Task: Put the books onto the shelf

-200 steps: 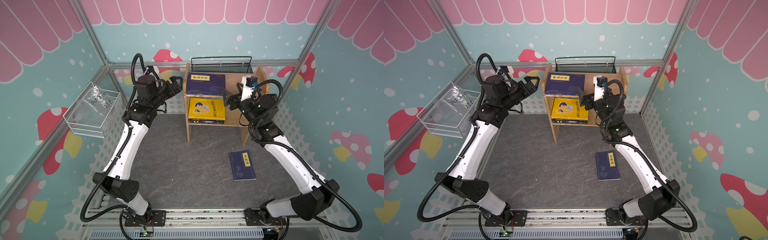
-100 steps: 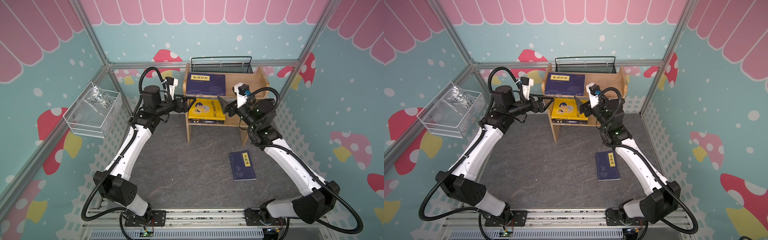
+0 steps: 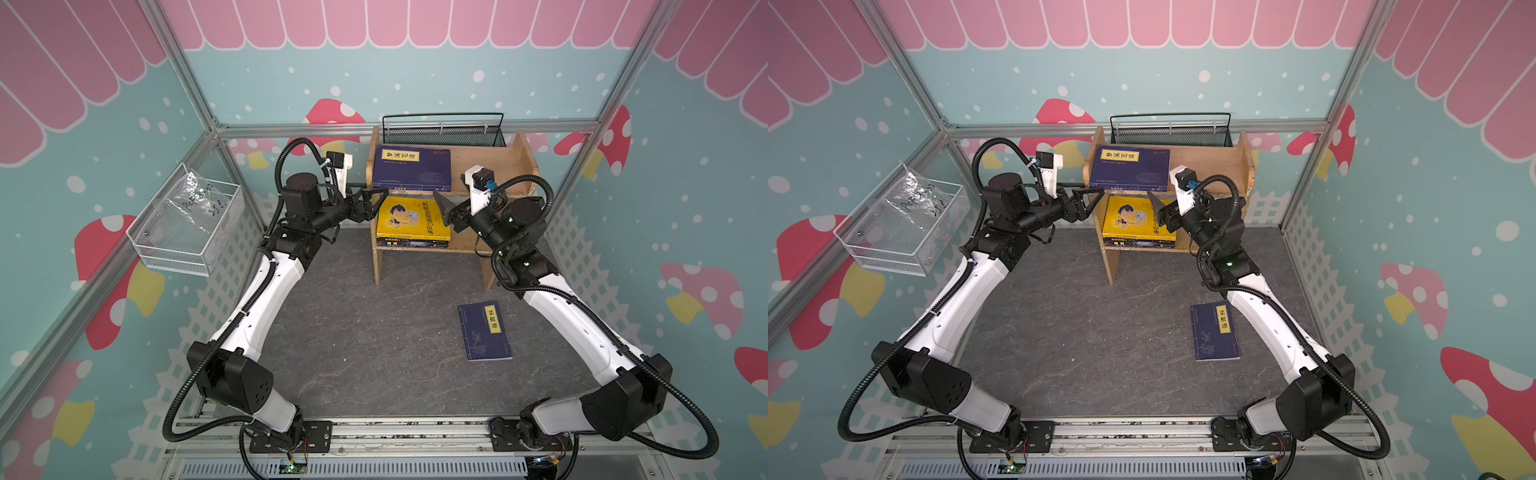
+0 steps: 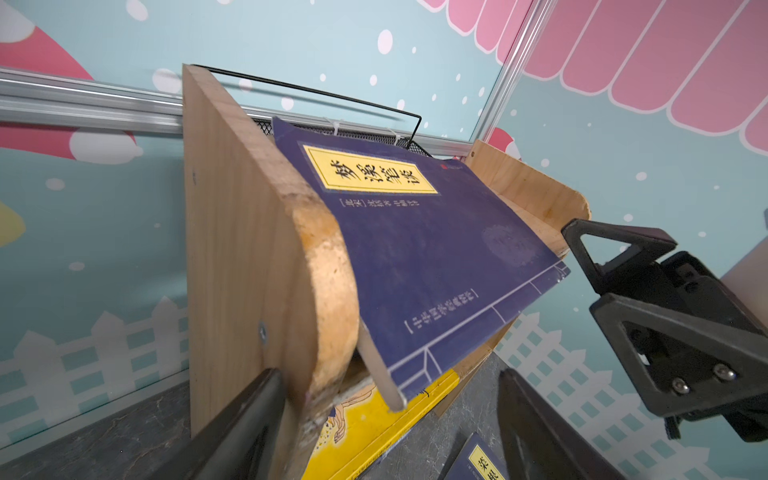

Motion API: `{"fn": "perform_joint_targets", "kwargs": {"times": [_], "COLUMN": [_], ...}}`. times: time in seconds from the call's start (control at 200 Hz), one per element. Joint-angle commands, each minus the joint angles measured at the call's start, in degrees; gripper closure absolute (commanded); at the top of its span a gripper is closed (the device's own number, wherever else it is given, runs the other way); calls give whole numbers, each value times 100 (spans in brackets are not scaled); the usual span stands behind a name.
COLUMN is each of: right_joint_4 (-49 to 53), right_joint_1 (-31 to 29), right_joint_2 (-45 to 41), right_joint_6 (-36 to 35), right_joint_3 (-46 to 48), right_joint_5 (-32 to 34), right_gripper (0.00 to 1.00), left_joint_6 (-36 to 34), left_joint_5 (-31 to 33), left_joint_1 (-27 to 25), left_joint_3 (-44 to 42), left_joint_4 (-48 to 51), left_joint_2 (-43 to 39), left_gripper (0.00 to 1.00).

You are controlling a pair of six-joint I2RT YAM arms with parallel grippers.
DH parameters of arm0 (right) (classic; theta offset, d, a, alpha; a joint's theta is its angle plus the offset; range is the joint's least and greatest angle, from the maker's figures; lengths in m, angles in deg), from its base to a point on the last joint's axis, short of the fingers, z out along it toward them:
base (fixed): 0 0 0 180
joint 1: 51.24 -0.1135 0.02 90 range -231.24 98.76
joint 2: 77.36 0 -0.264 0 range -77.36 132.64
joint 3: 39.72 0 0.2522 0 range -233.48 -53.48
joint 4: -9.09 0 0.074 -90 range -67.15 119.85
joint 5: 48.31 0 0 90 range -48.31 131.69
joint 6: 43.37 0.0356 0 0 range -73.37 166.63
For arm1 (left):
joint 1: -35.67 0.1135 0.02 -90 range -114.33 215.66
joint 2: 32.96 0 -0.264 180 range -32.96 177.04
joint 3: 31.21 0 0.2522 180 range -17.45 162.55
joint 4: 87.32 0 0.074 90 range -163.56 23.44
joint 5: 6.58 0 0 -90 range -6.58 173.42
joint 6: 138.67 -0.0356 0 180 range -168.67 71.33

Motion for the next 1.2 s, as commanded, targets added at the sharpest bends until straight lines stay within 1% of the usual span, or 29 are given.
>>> {"fn": "perform_joint_targets", "kwargs": {"times": [0.0, 0.245, 0.405, 0.49, 0.62, 0.72, 0.811, 1.061, 1.196], "right_joint_4": [-173, -177, -177, -187, -197, -225, -237, -353, -365], "right_joint_1": [-1, 4, 1, 0, 2, 0, -2, -1, 0], "right_joint_2": [96, 232, 274, 292, 292, 275, 274, 371, 441], "right_joint_6": [-91, -60, -37, -18, 15, 23, 67, 252, 367], "right_joint_3": [34, -37, -64, -79, -81, -72, -80, -99, -166], "right_joint_5": [-47, 13, 50, 88, 7, -108, -37, 11, 77], "right_gripper": [24, 29, 29, 29, 28, 25, 25, 25, 29], "left_joint_6": [-24, -97, -180, -212, -256, -288, -356, -524, -555], "left_joint_5": [87, 105, 116, 156, 226, 179, 154, 100, 191], "left_joint_1": [-14, -16, -13, -16, -15, -20, -39, -49, -56], "left_joint_3": [-40, -34, -43, -43, -25, -34, -60, -69, -35], "left_joint_4": [-251, -209, -162, -162, -147, -143, -135, -33, -25], "left_joint_2": [-120, -113, -100, -66, -24, -14, -28, -7, 35], "left_gripper": [22, 26, 27, 29, 31, 31, 31, 31, 35]}}
